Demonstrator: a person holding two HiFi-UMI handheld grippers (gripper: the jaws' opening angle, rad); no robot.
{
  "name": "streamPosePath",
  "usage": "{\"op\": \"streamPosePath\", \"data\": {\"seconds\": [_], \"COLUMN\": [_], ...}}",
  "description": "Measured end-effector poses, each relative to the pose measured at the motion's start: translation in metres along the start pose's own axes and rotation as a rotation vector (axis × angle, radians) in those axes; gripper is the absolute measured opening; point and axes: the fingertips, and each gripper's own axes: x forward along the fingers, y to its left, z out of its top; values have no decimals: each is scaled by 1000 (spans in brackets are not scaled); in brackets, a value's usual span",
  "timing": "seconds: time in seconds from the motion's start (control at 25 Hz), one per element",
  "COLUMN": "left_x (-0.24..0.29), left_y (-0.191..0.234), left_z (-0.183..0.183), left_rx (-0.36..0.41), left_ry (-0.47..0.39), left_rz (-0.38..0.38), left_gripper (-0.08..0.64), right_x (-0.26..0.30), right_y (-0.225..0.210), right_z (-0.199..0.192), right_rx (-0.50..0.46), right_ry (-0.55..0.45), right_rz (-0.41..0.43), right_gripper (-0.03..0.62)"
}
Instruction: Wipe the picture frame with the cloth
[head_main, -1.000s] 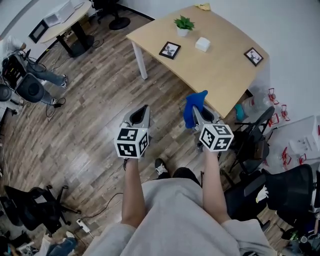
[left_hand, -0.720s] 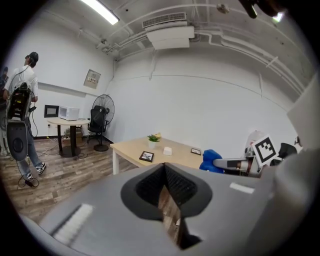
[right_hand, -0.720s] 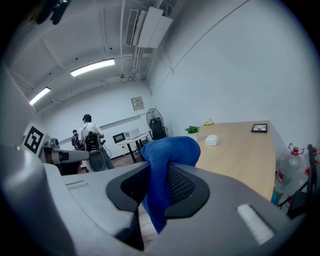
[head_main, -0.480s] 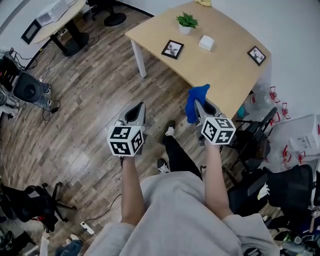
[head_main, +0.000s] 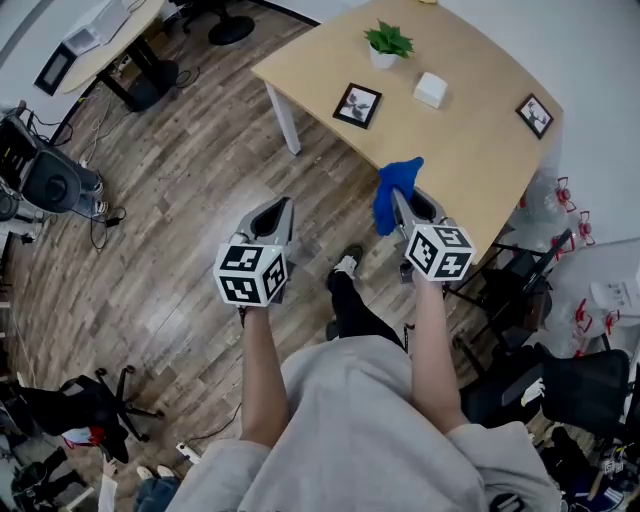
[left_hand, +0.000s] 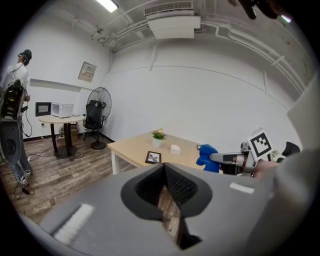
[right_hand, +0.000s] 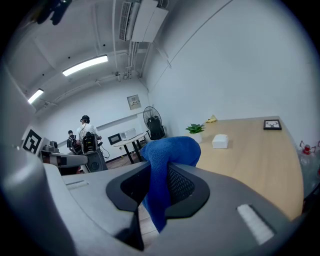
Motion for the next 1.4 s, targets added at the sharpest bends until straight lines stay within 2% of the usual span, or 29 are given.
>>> {"op": "streamPosePath", "data": {"seconds": [0.28,0.68,0.92,1.4], "left_x": [61,158,210,277], "left_y": [25,40,31,33], "left_z": [30,67,69,68], "left_rx": [40,164,231,266], "left_ry": [55,163,234,322], "left_rz": [-39,-101,-149,-240], "left_gripper": [51,51,51,51], "right_x": [67,151,168,177], "right_y": [-23,-66,-99,-149], "right_z": [22,76,91,89], "right_rx": [39,102,109,175], "right_ry": [15,-44,-51,-50], "right_rz": [-10,-19,-47,-159], "right_gripper": [80,80,80,80]}}
